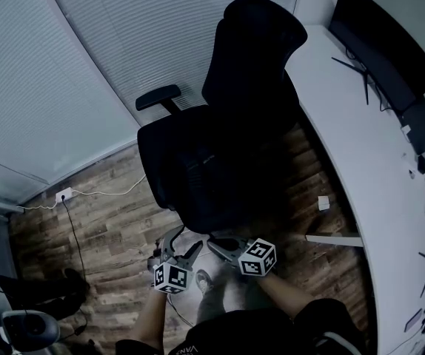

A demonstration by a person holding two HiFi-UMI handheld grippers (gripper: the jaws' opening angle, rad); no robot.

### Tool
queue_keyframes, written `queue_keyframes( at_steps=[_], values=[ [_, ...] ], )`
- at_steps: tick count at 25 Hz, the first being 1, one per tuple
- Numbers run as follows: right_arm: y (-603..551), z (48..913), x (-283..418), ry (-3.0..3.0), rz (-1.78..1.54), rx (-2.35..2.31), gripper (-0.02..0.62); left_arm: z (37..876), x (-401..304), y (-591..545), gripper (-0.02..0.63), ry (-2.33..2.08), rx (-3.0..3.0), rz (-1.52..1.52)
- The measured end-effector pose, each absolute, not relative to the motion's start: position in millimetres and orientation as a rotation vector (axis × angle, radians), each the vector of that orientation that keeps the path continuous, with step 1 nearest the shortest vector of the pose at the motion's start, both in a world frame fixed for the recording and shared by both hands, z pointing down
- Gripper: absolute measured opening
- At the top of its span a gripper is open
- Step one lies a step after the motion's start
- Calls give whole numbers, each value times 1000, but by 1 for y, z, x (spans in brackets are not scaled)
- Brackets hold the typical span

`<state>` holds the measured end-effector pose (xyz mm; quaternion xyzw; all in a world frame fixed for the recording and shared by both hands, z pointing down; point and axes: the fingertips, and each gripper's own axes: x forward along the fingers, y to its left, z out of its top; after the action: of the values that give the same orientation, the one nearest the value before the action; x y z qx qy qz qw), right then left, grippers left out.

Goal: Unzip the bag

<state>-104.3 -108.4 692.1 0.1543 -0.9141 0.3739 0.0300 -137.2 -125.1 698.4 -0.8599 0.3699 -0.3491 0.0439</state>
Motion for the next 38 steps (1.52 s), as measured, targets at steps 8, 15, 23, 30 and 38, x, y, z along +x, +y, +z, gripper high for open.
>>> queue_keyframes(
  at_steps=[8,15,23,30,38],
  values=[
    [-116,657,-106,-2892,1128,403,46,702,-132,-142,299,1077,-2579,-1111],
    [-126,637,-105,-2926,1119,369,46,691,-119,-159,298,1022,-2548,-1098],
    [-142,622,-96,-2948,1201,369,46,682,-110,-183,204,1040,-2525,-1114],
    [-164,610,-82,-2963,1315,383,46,671,-107,-196,138,1077,-2581,-1149],
    [-185,598,-70,-2973,1475,389,46,662,-109,-208,115,1115,-2584,-1179]
  ],
)
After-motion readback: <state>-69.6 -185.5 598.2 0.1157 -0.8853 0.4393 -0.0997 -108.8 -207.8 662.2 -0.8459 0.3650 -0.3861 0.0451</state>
